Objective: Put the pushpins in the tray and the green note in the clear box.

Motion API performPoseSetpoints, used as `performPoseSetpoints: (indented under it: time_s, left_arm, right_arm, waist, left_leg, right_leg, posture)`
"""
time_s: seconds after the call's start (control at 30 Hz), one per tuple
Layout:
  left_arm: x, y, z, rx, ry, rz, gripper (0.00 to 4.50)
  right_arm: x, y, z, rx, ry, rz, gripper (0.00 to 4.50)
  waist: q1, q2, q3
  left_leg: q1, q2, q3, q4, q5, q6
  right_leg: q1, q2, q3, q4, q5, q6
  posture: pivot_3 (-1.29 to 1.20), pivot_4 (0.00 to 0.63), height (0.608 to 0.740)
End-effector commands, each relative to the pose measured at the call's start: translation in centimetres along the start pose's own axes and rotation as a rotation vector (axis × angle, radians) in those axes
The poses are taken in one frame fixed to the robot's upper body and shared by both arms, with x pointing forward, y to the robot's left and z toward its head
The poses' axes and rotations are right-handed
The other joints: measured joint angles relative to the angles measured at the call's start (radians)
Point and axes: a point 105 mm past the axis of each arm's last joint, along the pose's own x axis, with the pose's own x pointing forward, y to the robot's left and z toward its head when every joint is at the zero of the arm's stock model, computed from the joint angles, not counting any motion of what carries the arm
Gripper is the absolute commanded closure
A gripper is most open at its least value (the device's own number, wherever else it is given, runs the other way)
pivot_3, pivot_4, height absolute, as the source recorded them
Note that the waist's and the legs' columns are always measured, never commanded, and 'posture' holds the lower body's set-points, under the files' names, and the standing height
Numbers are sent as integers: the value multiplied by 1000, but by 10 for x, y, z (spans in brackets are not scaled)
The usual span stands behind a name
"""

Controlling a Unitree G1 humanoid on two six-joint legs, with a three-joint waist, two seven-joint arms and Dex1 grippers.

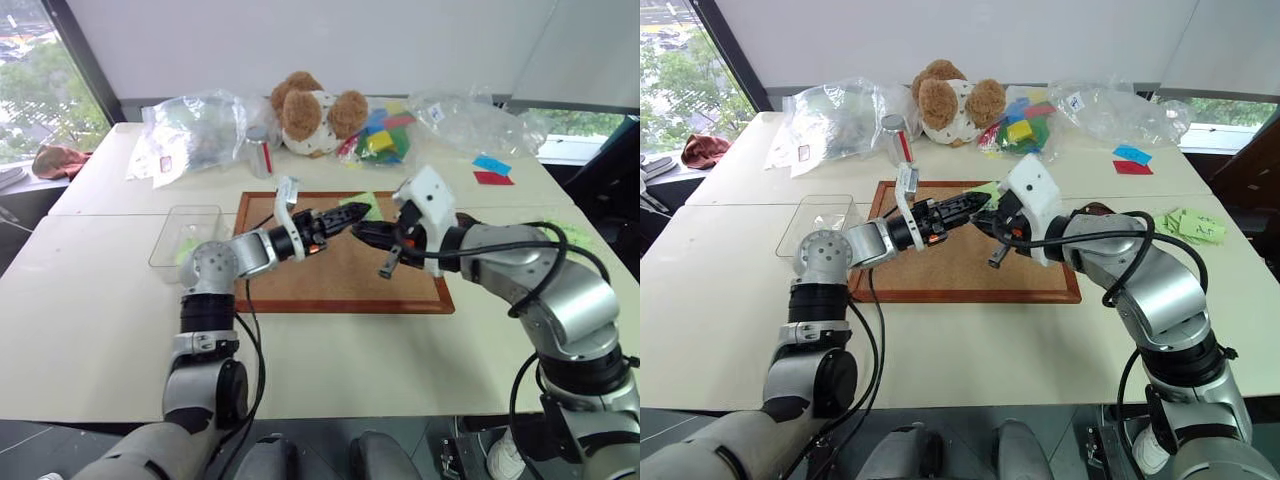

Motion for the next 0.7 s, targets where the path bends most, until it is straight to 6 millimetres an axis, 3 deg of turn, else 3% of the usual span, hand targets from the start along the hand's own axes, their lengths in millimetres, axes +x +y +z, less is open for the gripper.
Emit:
performPoseSetpoints:
  time_s: [0.03, 0.13, 0.23, 0.43, 0.47, 0.7]
  left_arm:
    - [5, -12, 6, -27, -24, -46, 62]
    - [8, -14, 4, -40, -25, -53, 62]
    - [8, -16, 1, -55, -25, -63, 1259]
    - [3, -16, -2, -68, -22, -61, 4173]
    - [2, -15, -2, -72, -23, -57, 4442]
    - [-2, -8, -2, -90, -45, -22, 4442]
  right_arm:
    - [-1, 6, 17, -56, -54, 22, 4500]
    - [0, 8, 17, -59, -55, 28, 4500]
    - [1, 8, 17, -58, -55, 27, 4500]
    - [0, 5, 17, -57, -55, 20, 4500]
    - [0, 4, 18, -57, -56, 14, 4500]
    - [-4, -7, 24, -47, -69, -15, 4500]
  waist:
    - [-1, 0, 0]
    - [0, 0, 0]
    - [1, 0, 0]
    - [1, 0, 0]
    - [1, 0, 0]
    - [1, 0, 0]
  left_leg:
    - [0, 0, 0, 0, 0, 0]
    - [0, 0, 0, 0, 0, -1]
    - [0, 0, 0, 0, 1, -1]
    - [0, 0, 0, 0, 1, -1]
    - [0, 0, 0, 0, 1, -1]
    - [0, 0, 0, 0, 1, -1]
  right_leg:
    - [0, 0, 0, 0, 0, 0]
    - [0, 0, 0, 0, 0, 0]
    - [0, 0, 0, 0, 0, 0]
    - [0, 0, 0, 0, 0, 0]
    - [0, 0, 0, 0, 0, 0]
    - [0, 0, 0, 0, 0, 0]
  posture:
    - [0, 150, 740]
    - [0, 150, 740]
    - [0, 150, 740]
    - [0, 150, 740]
    - [0, 150, 740]
    - [0, 150, 740]
